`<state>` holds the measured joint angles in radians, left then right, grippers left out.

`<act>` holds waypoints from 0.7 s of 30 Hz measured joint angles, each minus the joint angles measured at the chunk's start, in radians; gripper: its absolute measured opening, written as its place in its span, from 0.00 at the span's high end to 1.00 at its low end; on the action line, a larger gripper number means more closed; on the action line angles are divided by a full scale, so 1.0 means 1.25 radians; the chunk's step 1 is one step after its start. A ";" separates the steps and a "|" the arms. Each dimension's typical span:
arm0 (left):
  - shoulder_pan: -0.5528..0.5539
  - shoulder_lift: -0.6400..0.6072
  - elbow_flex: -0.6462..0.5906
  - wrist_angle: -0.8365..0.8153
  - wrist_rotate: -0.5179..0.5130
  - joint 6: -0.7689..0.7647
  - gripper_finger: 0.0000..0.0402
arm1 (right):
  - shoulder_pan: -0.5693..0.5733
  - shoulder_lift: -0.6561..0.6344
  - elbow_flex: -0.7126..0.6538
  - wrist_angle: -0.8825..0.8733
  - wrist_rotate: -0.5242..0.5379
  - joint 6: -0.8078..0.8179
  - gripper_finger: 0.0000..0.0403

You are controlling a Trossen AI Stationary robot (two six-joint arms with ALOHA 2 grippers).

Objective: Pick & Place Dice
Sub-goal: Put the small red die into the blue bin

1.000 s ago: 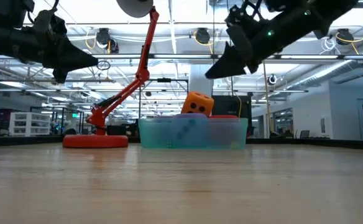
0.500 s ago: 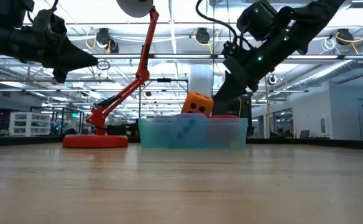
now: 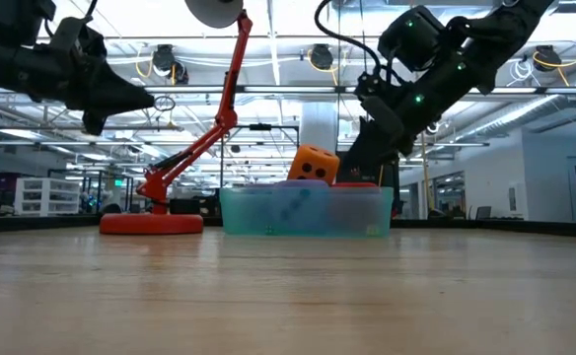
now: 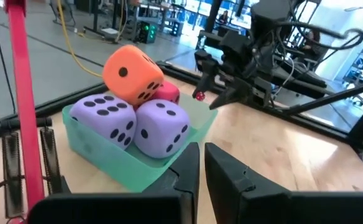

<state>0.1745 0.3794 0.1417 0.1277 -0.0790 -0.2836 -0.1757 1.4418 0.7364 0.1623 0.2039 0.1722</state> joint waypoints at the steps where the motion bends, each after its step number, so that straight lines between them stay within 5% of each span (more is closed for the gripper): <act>1: 0.000 0.000 0.000 0.006 -0.004 0.000 0.92 | -0.001 -0.002 0.000 -0.004 0.002 0.000 0.48; 9: 0.000 0.000 0.000 0.051 -0.021 0.096 0.92 | -0.007 -0.007 0.000 -0.057 -0.002 -0.117 0.39; 16: 0.000 0.000 0.000 0.054 -0.021 0.132 0.92 | 0.067 -0.004 0.000 -0.046 0.174 -0.347 0.44; 21: 0.000 0.000 0.000 0.055 -0.021 0.127 0.92 | 0.052 -0.004 -0.020 0.008 0.138 -0.319 0.49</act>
<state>0.1743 0.3794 0.1417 0.1959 -0.1049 -0.1250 -0.1102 1.4367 0.7118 0.1725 0.3761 -0.2267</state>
